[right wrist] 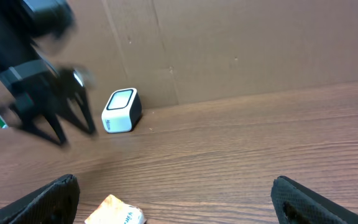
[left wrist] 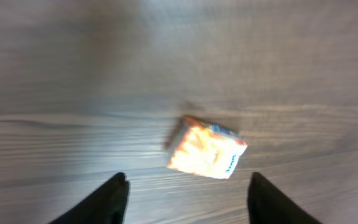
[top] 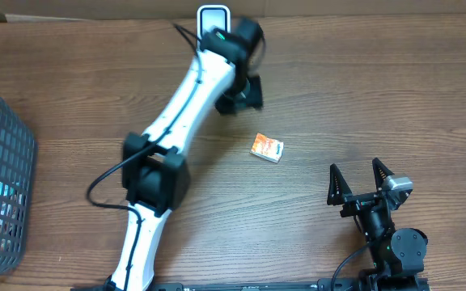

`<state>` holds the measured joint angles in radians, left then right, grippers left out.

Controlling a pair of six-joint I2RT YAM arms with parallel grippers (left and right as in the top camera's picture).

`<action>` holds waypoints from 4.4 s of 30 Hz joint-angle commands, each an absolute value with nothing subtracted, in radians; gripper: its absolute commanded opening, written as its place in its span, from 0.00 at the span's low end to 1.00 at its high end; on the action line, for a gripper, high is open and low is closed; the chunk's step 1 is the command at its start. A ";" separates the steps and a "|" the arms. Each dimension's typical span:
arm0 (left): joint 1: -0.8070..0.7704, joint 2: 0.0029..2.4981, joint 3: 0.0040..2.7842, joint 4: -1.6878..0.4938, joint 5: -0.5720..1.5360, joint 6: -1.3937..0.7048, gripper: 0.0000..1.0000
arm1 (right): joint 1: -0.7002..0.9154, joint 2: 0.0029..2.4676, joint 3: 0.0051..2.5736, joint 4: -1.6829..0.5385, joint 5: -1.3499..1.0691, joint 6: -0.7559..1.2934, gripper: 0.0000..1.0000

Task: Scan the item barcode
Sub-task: 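Carry the orange pack to the table centre and release it, then reach the left gripper into the basket and grasp the mint-green packet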

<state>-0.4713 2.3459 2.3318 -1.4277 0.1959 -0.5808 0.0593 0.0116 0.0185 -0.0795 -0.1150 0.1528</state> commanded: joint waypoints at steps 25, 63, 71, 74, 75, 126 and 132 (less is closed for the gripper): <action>0.746 1.951 2.653 -1.689 -0.160 -0.709 0.86 | 0.055 0.003 0.008 -0.075 -0.106 0.148 1.00; 0.855 1.979 1.413 -0.832 -0.299 -0.369 0.64 | 0.055 0.003 0.008 -0.075 -0.106 0.148 1.00; 0.855 1.988 1.348 -0.724 -0.289 -0.369 0.47 | 0.055 0.003 0.008 -0.075 -0.106 0.148 1.00; 0.855 1.988 1.351 -0.728 -0.289 -0.369 0.04 | 0.055 0.003 0.008 -0.074 -0.106 0.148 1.00; 0.855 1.987 1.353 -0.729 -0.289 -0.369 0.04 | 0.055 0.003 0.008 -0.075 -0.106 0.148 1.00; 0.844 2.008 1.516 -0.942 -0.196 -0.539 0.63 | 0.055 0.003 0.008 -0.074 -0.106 0.148 1.00; 0.844 2.008 1.406 -0.799 -0.221 -0.538 0.70 | 0.055 0.003 0.008 -0.074 -0.106 0.148 1.00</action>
